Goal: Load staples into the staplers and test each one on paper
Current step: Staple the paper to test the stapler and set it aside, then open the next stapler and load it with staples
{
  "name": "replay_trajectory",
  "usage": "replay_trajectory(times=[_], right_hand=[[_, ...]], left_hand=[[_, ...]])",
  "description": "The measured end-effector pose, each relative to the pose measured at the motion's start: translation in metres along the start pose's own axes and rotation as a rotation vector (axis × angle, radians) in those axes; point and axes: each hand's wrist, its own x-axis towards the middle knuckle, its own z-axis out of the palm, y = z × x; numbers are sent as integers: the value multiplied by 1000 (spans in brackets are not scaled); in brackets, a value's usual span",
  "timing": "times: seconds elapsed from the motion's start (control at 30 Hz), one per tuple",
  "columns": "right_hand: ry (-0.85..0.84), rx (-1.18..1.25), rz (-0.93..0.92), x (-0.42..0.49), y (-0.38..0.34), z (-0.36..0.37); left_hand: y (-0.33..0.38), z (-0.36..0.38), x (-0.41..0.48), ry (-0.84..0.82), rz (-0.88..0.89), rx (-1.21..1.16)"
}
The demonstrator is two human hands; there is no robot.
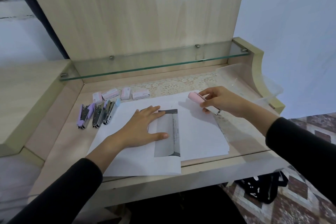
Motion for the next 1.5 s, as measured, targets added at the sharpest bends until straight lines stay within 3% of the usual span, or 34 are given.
replay_trajectory(times=[0.3, 0.4, 0.7, 1.0, 1.13, 1.2, 1.3, 1.4, 1.5], right_hand=[[297, -274, -77, 15, 1, 14], [376, -361, -102, 26, -4, 17], [503, -534, -49, 72, -1, 18], [501, -612, 25, 82, 2, 18], [553, -650, -101, 63, -8, 21], [502, -613, -235, 48, -13, 29], [262, -578, -412, 22, -16, 51], [62, -597, -465, 6, -10, 71], [35, -611, -449, 2, -1, 80]], left_hand=[[5, 6, -9, 241, 24, -69], [4, 6, -13, 250, 61, -72], [-2, 11, -14, 241, 85, -64], [-3, 11, -13, 266, 101, -73], [-2, 12, -13, 280, 93, -83], [-1, 11, -14, 308, 81, -110], [1, 9, -16, 324, 62, -119], [3, 6, -17, 316, 53, -96], [3, -1, -23, 337, 30, -114]])
